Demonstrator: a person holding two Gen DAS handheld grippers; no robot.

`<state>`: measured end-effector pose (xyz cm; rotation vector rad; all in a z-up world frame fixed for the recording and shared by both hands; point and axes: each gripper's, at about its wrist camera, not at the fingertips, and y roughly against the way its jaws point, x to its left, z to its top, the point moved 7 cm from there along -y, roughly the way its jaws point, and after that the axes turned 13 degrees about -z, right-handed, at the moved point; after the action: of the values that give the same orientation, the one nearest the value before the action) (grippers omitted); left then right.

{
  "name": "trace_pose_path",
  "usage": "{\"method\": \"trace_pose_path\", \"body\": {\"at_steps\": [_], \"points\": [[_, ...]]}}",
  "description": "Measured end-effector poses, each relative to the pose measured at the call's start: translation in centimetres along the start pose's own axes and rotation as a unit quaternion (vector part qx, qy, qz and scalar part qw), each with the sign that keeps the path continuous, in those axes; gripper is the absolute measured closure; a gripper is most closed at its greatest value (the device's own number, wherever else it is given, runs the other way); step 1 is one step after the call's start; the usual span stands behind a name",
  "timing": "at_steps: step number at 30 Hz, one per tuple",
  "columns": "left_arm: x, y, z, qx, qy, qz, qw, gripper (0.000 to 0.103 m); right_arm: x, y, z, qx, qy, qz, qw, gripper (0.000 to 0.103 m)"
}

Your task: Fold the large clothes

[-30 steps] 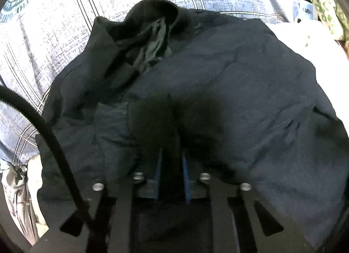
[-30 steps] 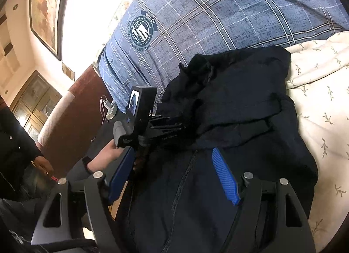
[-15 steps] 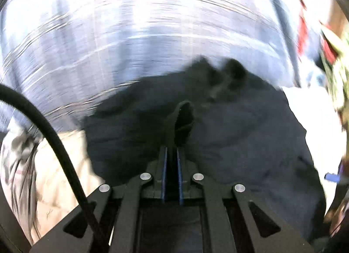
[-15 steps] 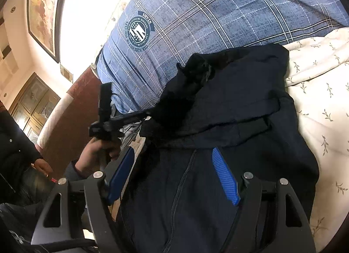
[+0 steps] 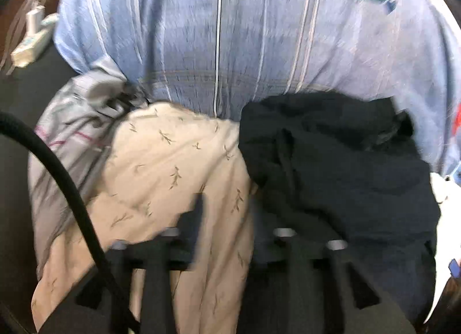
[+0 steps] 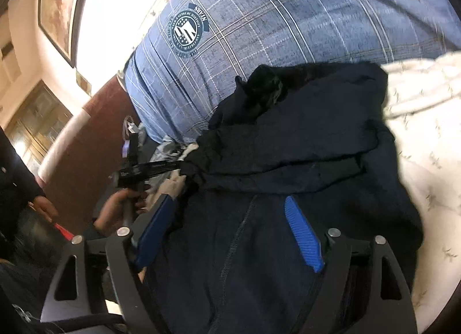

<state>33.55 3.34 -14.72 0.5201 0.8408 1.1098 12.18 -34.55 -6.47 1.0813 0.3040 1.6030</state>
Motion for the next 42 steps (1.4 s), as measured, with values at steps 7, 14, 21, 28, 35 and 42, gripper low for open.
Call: {"method": "trace_pose_path", "body": {"at_steps": [7, 14, 21, 28, 35, 42], "points": [[-4.9, 10.9, -8.3, -0.017, -0.041, -0.072, 0.9964, 0.014, 1.8, 6.7, -3.2, 0.033, 0.099, -0.014, 0.994, 0.020], [-6.8, 13.1, -23.1, 0.040, -0.044, -0.100, 0.9932, 0.014, -2.5, 14.2, -11.8, 0.077, 0.110, -0.009, 0.991, 0.020], [-6.4, 13.2, -28.9, 0.054, -0.029, -0.081, 0.9948, 0.014, -9.2, 13.2, -17.5, 0.159, 0.062, -0.049, 0.984, 0.020], [-3.2, 13.2, -30.7, 0.081, -0.003, -0.078, 0.9936, 0.014, -12.8, 12.4, -18.2, 0.174, 0.017, -0.057, 0.983, 0.020], [-4.4, 11.5, -32.0, 0.137, -0.042, -0.145, 0.9790, 0.014, -12.9, 12.2, -18.8, 0.184, 0.006, -0.040, 0.982, 0.020], [-5.5, 9.4, -32.2, 0.174, -0.017, -0.199, 0.9643, 0.021, -13.3, 10.8, -19.1, 0.204, 0.004, -0.052, 0.978, 0.020]]}}
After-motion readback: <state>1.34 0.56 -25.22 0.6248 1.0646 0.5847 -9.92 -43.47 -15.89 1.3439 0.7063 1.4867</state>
